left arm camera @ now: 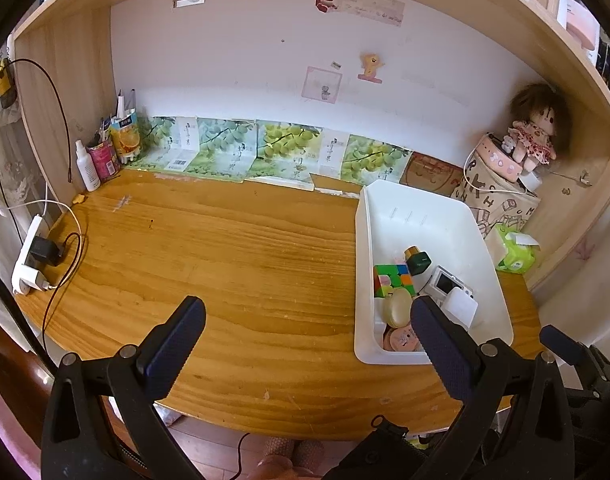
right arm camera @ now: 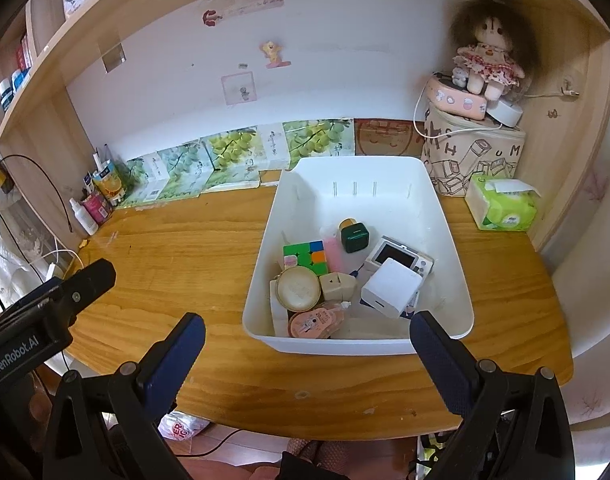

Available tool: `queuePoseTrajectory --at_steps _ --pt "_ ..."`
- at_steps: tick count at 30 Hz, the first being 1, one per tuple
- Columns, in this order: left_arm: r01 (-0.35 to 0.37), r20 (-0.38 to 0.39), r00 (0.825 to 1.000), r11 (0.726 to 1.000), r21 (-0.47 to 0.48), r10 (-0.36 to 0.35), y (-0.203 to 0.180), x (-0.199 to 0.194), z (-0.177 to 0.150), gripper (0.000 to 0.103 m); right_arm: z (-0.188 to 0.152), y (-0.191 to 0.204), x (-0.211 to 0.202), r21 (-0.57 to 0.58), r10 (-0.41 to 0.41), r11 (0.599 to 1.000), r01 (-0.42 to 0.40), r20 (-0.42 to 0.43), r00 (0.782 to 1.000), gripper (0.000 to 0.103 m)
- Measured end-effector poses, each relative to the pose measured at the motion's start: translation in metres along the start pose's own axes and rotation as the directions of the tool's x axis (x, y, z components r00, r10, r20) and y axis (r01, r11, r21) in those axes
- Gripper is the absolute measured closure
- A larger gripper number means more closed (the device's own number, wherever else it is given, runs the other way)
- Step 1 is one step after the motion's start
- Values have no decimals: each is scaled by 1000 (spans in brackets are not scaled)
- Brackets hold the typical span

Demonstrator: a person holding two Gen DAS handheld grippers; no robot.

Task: Organize rigid objects

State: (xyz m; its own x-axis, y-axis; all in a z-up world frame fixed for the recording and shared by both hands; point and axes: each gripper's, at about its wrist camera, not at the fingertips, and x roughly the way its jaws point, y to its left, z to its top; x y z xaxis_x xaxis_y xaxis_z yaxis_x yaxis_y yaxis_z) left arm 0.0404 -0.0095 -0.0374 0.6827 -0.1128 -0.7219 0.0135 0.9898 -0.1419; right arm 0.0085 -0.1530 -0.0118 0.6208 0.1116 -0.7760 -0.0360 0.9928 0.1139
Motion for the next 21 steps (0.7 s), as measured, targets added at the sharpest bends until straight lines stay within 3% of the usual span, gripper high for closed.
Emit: queuePoseTrajectory --at_steps 21 --pt "-7 27 1000 998 56 5 -8 1 6 1 2 3 5 3 -25 1000 25 -12 1000 1"
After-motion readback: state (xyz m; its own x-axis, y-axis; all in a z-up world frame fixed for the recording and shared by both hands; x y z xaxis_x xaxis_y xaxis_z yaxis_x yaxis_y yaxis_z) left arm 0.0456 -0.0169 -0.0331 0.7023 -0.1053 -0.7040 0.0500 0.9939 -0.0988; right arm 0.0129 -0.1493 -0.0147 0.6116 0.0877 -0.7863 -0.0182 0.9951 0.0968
